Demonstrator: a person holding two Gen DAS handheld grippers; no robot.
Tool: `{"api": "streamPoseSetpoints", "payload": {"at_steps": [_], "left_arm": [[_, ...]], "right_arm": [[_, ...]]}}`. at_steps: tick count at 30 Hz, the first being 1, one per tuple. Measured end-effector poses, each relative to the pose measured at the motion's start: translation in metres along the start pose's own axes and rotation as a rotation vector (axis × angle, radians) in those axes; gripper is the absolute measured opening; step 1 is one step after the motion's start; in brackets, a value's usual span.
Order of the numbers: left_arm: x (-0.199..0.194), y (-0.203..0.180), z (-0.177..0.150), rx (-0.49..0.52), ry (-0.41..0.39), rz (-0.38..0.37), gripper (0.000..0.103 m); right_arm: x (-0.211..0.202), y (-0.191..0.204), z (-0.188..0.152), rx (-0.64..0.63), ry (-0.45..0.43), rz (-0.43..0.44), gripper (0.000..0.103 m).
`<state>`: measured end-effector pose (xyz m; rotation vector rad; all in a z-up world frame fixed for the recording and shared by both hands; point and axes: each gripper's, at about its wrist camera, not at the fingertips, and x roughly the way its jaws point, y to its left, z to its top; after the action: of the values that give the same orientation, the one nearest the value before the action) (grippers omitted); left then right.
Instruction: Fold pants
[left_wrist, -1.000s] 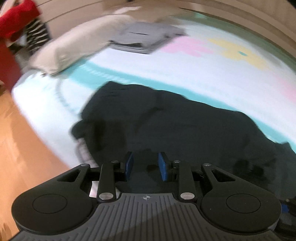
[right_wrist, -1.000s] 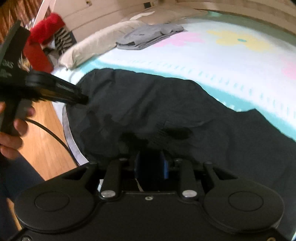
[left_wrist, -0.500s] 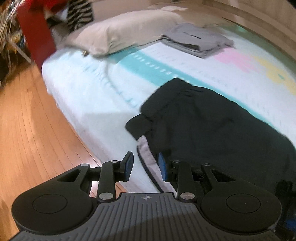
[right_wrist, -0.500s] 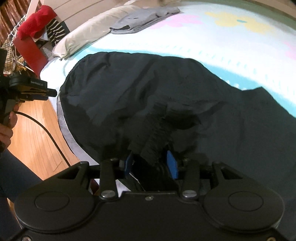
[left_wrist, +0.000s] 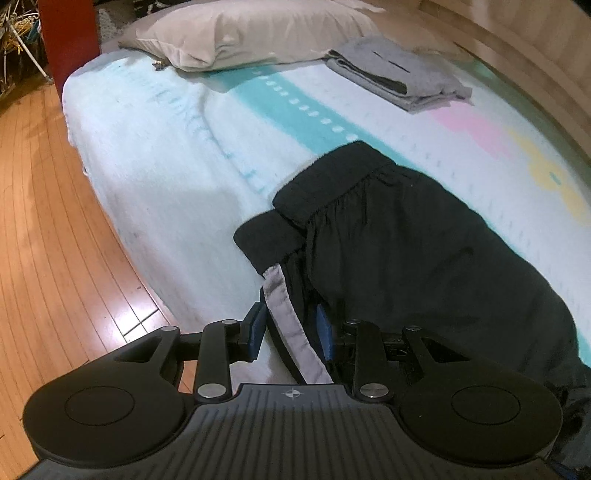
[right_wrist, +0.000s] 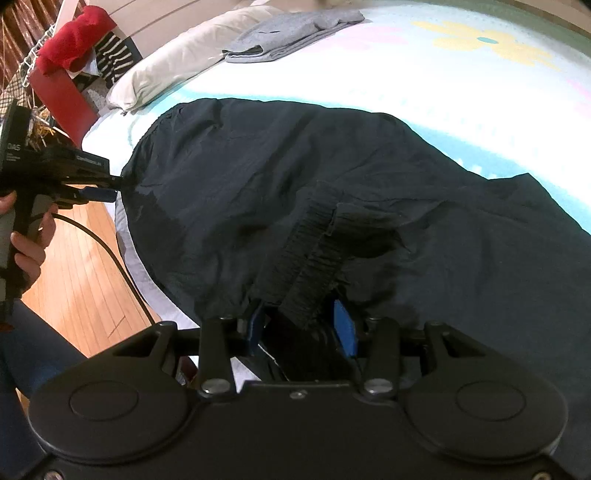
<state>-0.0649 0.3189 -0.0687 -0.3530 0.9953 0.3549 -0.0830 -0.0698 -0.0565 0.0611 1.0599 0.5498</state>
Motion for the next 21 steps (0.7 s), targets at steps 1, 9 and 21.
{"api": "streamPoseSetpoints", "payload": {"at_steps": [1, 9, 21], "left_arm": [[0.002, 0.0, 0.0, -0.001, 0.003, -0.004, 0.029], [0.002, 0.009, -0.001, -0.053, 0.01, -0.057, 0.03], [-0.002, 0.008, -0.006, -0.049, -0.018, -0.123, 0.032]], "right_arm": [[0.0, 0.0, 0.0, 0.0, 0.0, 0.0, 0.053], [0.0, 0.0, 0.001, 0.006, 0.002, 0.006, 0.053], [-0.001, -0.002, 0.0, 0.008, 0.006, 0.012, 0.053]]}}
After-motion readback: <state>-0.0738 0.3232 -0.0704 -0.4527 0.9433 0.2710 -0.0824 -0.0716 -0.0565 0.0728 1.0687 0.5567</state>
